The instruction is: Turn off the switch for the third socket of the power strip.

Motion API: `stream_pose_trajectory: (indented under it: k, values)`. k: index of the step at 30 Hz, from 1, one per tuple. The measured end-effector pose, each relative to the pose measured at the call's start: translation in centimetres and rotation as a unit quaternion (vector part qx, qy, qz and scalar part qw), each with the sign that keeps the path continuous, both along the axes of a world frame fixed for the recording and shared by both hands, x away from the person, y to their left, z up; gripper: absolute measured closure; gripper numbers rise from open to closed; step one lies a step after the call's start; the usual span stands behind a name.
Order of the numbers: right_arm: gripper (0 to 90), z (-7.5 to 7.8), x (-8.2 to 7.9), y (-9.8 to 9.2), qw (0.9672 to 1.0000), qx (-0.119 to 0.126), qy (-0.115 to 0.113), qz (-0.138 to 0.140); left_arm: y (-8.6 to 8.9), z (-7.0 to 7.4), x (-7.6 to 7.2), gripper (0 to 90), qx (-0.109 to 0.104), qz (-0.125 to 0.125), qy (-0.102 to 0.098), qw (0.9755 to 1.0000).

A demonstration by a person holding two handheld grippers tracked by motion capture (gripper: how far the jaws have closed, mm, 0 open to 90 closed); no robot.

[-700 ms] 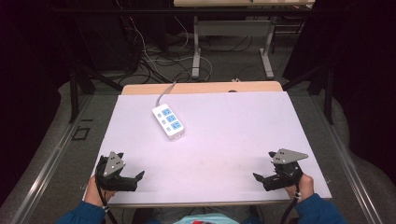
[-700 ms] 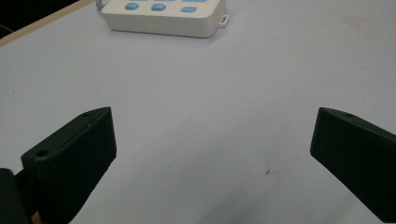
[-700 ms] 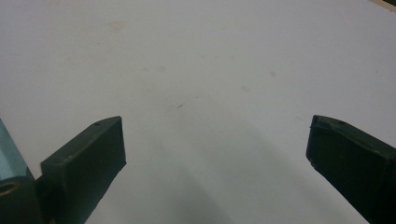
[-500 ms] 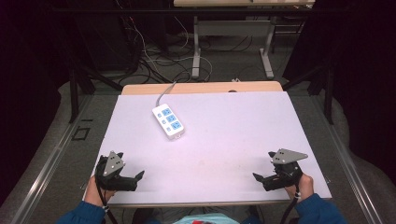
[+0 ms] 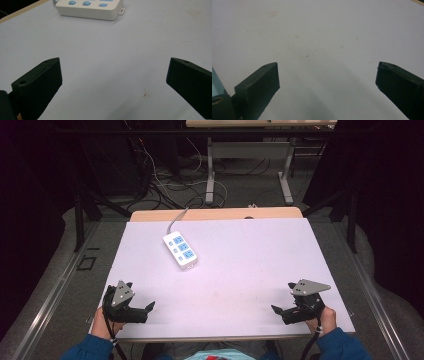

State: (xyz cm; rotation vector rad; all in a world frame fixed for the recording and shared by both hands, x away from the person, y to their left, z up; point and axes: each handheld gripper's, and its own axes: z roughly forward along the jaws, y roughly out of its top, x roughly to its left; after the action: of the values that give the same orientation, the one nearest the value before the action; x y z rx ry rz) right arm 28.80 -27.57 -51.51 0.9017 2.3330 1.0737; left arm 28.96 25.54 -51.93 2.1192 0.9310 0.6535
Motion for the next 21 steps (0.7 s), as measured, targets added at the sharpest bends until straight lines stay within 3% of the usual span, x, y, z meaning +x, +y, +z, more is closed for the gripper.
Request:
stream_pose_trajectory:
  k: [11, 17, 21]
  values:
    - [4.5, -0.1, 0.0, -0.1, 1.0000, 0.002, -0.005, -0.003, -0.1, 0.4, 0.5, 0.3, -0.003, 0.011, 0.003, 0.9999]
    - [4.5, 0.0, 0.0, 0.0, 1.0000, -0.007, 0.006, 0.001, -0.3, 0.7, 1.2, 0.0, 0.005, 0.012, 0.004, 0.9999]
    - [4.5, 0.0, 0.0, 0.1, 1.0000, -0.004, -0.001, 0.001, -0.4, 0.9, 1.7, 0.0, 0.008, 0.016, 0.001, 0.9998]
